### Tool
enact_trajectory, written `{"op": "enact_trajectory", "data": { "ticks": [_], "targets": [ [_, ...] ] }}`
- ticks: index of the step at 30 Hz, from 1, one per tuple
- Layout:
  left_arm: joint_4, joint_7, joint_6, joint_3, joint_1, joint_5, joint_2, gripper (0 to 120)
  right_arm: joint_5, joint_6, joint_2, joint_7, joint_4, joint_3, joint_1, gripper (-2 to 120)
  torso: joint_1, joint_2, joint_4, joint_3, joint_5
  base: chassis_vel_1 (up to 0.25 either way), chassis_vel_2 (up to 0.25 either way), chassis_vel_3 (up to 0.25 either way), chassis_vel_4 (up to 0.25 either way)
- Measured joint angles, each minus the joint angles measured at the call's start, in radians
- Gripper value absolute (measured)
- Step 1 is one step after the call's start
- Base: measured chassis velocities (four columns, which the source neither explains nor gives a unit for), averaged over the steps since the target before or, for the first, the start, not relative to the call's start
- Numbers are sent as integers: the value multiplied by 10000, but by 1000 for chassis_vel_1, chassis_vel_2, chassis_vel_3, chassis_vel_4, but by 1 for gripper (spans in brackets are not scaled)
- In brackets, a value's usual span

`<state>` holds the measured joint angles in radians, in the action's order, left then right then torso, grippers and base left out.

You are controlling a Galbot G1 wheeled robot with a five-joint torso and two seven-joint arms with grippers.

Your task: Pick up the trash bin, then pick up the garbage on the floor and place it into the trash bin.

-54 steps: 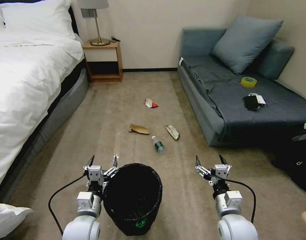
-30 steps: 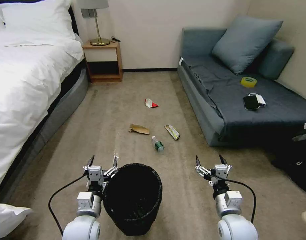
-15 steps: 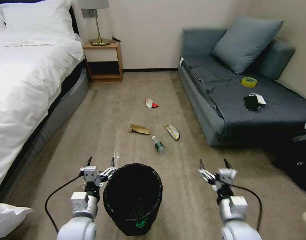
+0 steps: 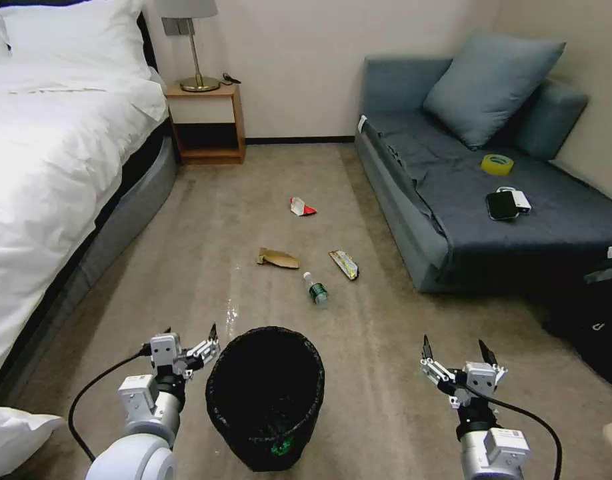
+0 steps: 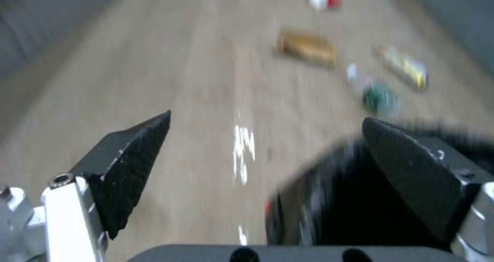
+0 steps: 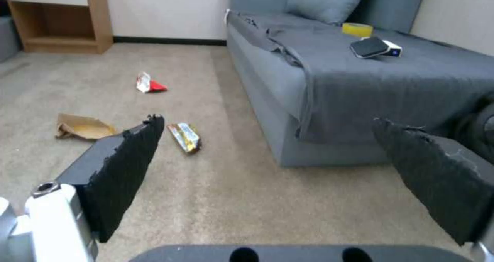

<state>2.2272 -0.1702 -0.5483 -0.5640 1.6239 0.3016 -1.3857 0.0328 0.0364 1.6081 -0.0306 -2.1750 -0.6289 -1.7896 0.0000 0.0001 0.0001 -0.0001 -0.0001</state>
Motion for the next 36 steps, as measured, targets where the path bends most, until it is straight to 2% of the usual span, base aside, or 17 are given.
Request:
{"op": "enact_trajectory", "data": {
  "ticks": [1, 2, 3, 4, 9, 12, 25, 27, 29, 31, 35, 36],
  "targets": [
    [0, 0, 0, 0, 0, 0, 0, 100, 0, 0, 0, 0, 0, 0, 0, 100, 0, 0, 0, 0, 0, 0, 0, 0, 0],
    [24, -67, -457, 63, -46, 193, 43, 100, -20, 35, 29, 4, 0, 25, -1, 100, 0, 0, -2, 0, 0, 0, 0, 0, 0],
    [24, -67, -457, 63, -46, 193, 43, 100, -20, 35, 29, 4, 0, 25, -1, 100, 0, 0, -2, 0, 0, 0, 0, 0, 0],
    [25, -172, -861, 144, -110, 452, 64, 100, -37, 80, 30, 5, 0, 49, -5, 100, 0, 0, -1, 0, 0, 0, 0, 0, 0],
    [-83, -273, -1282, 274, -194, 796, 63, 100, -51, 173, 23, 0, 30, 113, -13, 100, 0, 0, -1, 0, 0, 0, 0, 0, 0],
    [-170, -383, -1765, 394, -299, 1369, 103, 100, -95, 230, 16, -27, 75, 131, -15, 100, 0, 0, -1, 0, 0, 0, 0, 0, 0],
    [-1007, -938, -1952, 541, -688, 1886, 254, 99, -155, 271, 6, -166, 282, 197, -17, 100, 0, -1, -1, 1, 0, 0, 0, 0, 0],
    [-1083, -947, -1946, 549, -698, 1911, 252, 95, -148, 262, 6, -175, 314, 213, -17, 100, 0, -1, -1, 1, 1, 0, 0, 0, 0],
    [-1366, -933, -1923, 627, -734, 2049, 241, 76, -95, 247, 3, -184, 382, 275, -12, 100, 1, -1, 0, 1, 1, 0, 0, 0, 0],
    [-1393, -922, -1920, 638, -747, 2073, 240, 72, -92, 247, 3, -185, 386, 274, -12, 100, 0, -1, -1, 1, 1, 0, 0, 0, 0],
    [-1471, -802, -1894, 676, -819, 2178, 238, 54, -76, 252, 2, -205, 421, 226, 1, 100, 0, -1, -1, 1, 2, 0, 0, 0, 0],
    [-1471, -802, -1894, 676, -819, 2178, 238, 54, -76, 252, 2, -205, 421, 226, 1, 100, 0, -1, -1, 1, 2, 0, 0, 0, 0]
  ]
}}
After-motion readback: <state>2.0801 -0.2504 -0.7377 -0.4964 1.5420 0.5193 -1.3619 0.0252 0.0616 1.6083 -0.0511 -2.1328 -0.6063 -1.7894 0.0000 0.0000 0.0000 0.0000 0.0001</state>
